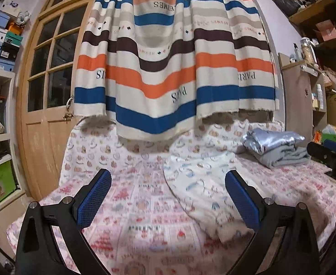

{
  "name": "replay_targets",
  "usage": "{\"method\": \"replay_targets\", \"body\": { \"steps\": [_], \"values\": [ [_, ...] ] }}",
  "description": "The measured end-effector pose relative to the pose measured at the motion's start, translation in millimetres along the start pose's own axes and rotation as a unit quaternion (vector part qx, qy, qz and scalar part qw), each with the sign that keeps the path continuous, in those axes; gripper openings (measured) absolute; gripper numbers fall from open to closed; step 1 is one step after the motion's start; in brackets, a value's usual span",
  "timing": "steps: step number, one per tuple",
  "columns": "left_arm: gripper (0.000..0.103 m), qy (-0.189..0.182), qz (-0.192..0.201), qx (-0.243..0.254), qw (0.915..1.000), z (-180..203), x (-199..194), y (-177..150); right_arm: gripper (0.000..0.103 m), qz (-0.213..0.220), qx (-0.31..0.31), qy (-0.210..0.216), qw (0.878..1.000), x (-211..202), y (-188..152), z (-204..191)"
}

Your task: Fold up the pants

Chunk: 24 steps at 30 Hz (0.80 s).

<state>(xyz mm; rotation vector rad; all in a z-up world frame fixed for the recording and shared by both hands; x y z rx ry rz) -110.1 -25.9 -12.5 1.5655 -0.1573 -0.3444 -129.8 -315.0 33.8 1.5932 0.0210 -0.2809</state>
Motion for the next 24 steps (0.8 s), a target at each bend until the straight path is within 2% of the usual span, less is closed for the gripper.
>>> {"method": "replay_targets", "body": {
  "steps": [1, 2, 3, 5, 10, 12, 14, 18, 24],
  "values": [
    [0.098, -0.002, -0.006, 0.001, 1.0, 2, 0, -4, 0.102, -0.007, 0.0, -0.003, 1.0, 1, -4, 1],
    [0.086, -0.006, -0.017, 0.002, 0.9998, 5, 0, -9, 0.102, -0.014, -0.002, -0.01, 1.0, 2, -10, 2],
    [0.07, -0.011, -0.03, 0.006, 0.9995, 8, 2, -12, 0.102, -0.017, -0.005, -0.014, 1.0, 3, -13, 3],
    [0.064, -0.035, -0.059, 0.01, 0.9976, 14, 7, -19, 0.102, -0.018, -0.019, -0.024, 0.999, 2, -20, 3],
    [0.061, -0.083, -0.079, 0.0, 0.9934, 30, 13, -27, 0.102, -0.022, -0.013, -0.006, 1.0, -3, -26, 4],
    [0.061, -0.086, -0.087, 0.017, 0.9923, 41, 17, -30, 0.102, -0.031, -0.011, 0.0, 0.999, -2, -28, 2],
    [0.061, -0.081, -0.113, 0.02, 0.9901, 47, 25, -33, 0.102, -0.037, -0.008, -0.008, 0.999, 1, -28, -1],
    [0.059, -0.096, -0.142, -0.038, 0.9845, 43, 45, -35, 0.102, -0.033, 0.005, 0.005, 0.999, 0, -31, -5],
    [0.057, -0.104, -0.179, -0.053, 0.9769, 49, 69, -40, 0.102, -0.044, -0.007, -0.003, 0.999, 8, -38, -9]
  ]
}}
Point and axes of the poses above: each gripper's, at about its wrist camera, not at the fingertips, and x roughly the way its jaws point, z to its right, y to its top, the point moved 1 cm from there along x, roughly the way its jaws point, and after that the axes turned 10 degrees about -y, right-handed, at the moved point
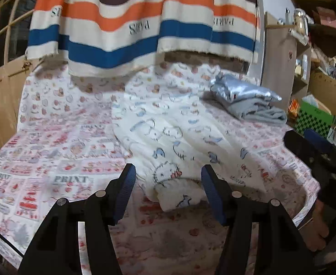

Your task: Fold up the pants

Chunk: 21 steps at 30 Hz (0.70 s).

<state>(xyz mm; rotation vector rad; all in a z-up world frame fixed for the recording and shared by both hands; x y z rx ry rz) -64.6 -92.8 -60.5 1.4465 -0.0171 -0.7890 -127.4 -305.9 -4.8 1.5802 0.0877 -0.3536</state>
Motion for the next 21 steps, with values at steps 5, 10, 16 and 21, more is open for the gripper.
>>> {"method": "replay_targets", "body": {
  "steps": [5, 10, 16, 21],
  "values": [
    [0.028, 0.007, -0.013, -0.026, 0.9996, -6, 13, -3, 0.102, -0.014, 0.009, 0.007, 1.0, 5, -6, 5],
    [0.012, 0.014, -0.001, -0.043, 0.999, -15, 5, -6, 0.102, -0.056, 0.03, 0.047, 0.997, 15, -19, 1],
    [0.011, 0.04, -0.006, -0.05, 0.998, -24, -6, -17, 0.102, -0.061, 0.01, 0.052, 0.997, 17, -32, -17],
    [0.011, 0.045, -0.008, -0.05, 0.9977, -28, -11, -26, 0.098, -0.077, -0.002, 0.063, 0.995, 20, -36, -30]
  ]
}}
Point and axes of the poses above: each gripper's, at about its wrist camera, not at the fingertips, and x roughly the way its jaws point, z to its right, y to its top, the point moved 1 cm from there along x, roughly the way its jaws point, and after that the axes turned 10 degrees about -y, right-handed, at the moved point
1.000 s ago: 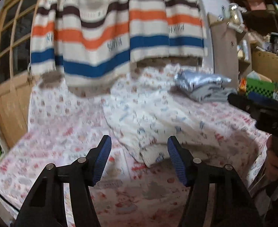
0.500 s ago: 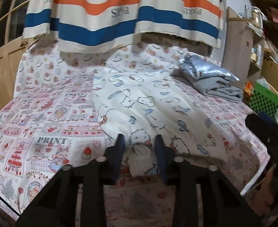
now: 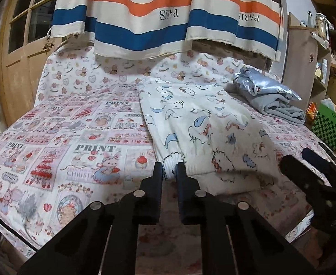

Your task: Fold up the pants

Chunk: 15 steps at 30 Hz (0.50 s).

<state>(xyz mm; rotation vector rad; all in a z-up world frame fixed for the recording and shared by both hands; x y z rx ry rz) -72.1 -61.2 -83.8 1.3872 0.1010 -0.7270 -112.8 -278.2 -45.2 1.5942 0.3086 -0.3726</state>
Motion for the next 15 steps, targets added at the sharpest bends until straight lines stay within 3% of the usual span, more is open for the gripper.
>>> {"method": "replay_targets", "body": {
  "steps": [2, 4, 6, 8, 10, 12, 15],
  "values": [
    [0.011, -0.011, 0.004, -0.005, 0.9999, -2, -2, 0, 0.084, -0.011, -0.008, 0.008, 1.0, 2, -1, -5],
    [0.012, -0.021, 0.003, -0.007, 0.9998, -3, -4, 1, 0.079, -0.031, -0.001, 0.031, 0.999, 7, -1, -5],
    [0.031, -0.029, -0.015, -0.01, 0.9994, -2, -7, 2, 0.072, -0.053, 0.02, 0.049, 0.997, 12, -3, -3],
    [0.041, -0.044, -0.013, -0.009, 0.9989, -1, -17, 1, 0.072, -0.053, 0.033, 0.049, 0.997, 12, -5, 0],
    [0.045, -0.043, -0.016, 0.006, 0.9989, 3, -23, 0, 0.072, -0.041, 0.026, 0.025, 0.999, 10, -6, 0],
    [0.056, -0.046, -0.022, 0.026, 0.9983, 8, -25, -4, 0.072, -0.03, 0.015, 0.006, 0.999, 6, -6, 0],
    [0.056, -0.037, -0.037, 0.044, 0.9977, 13, -17, -10, 0.072, -0.011, -0.013, 0.014, 1.0, -2, 5, -5]
  ]
}}
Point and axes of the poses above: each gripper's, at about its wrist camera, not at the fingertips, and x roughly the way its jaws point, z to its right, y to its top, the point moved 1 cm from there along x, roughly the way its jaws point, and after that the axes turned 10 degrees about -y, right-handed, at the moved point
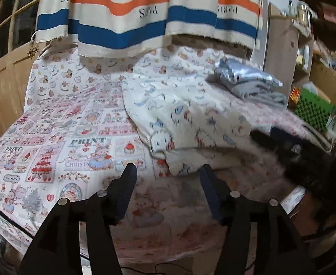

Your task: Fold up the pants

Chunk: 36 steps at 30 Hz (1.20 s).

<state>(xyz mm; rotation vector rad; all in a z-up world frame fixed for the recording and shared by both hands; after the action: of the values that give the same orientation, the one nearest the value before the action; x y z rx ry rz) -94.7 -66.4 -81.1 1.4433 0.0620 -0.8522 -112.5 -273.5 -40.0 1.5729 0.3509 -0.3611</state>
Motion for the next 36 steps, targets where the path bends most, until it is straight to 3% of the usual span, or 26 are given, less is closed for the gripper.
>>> {"method": "replay_targets", "body": {
  "steps": [3, 7, 13, 17, 19, 21, 24, 30, 33, 36],
  "values": [
    [0.056, 0.009, -0.011, 0.015, 0.9998, 2, 11, -2, 0.072, 0.04, -0.039, 0.045, 0.997, -15, 22, -6],
    [0.056, 0.054, -0.017, 0.012, 0.9983, -6, 23, 4, 0.072, 0.031, -0.053, 0.097, 0.993, -13, 37, -7],
    [0.056, 0.005, -0.015, 0.021, 0.9997, -9, 30, 19, 0.072, 0.002, -0.069, 0.072, 0.995, -6, 18, 3],
    [0.056, -0.037, -0.002, 0.008, 0.9993, -6, 31, 31, 0.072, -0.003, -0.12, 0.058, 0.991, -2, 11, -3],
    [0.05, -0.046, 0.004, 0.008, 0.9989, -5, 31, 41, 0.072, -0.001, -0.167, 0.06, 0.984, -1, 9, -14],
    [0.028, -0.053, 0.01, 0.002, 0.9985, -8, 32, 52, 0.072, 0.004, -0.209, 0.065, 0.976, 0, 8, -25],
    [0.021, -0.077, 0.014, -0.024, 0.9966, -17, 35, 71, 0.072, 0.014, -0.246, 0.07, 0.967, 5, 10, -40],
    [0.018, -0.086, 0.026, -0.029, 0.9956, -27, 40, 95, 0.072, -0.024, -0.259, 0.105, 0.96, 30, 18, -57],
    [0.017, -0.09, 0.022, -0.033, 0.9952, -31, 47, 100, 0.072, -0.02, -0.275, 0.069, 0.959, 40, 23, -58],
    [0.017, -0.091, 0.015, -0.04, 0.995, -35, 54, 102, 0.071, -0.049, -0.286, 0.074, 0.954, 53, 31, -57]
  ]
}}
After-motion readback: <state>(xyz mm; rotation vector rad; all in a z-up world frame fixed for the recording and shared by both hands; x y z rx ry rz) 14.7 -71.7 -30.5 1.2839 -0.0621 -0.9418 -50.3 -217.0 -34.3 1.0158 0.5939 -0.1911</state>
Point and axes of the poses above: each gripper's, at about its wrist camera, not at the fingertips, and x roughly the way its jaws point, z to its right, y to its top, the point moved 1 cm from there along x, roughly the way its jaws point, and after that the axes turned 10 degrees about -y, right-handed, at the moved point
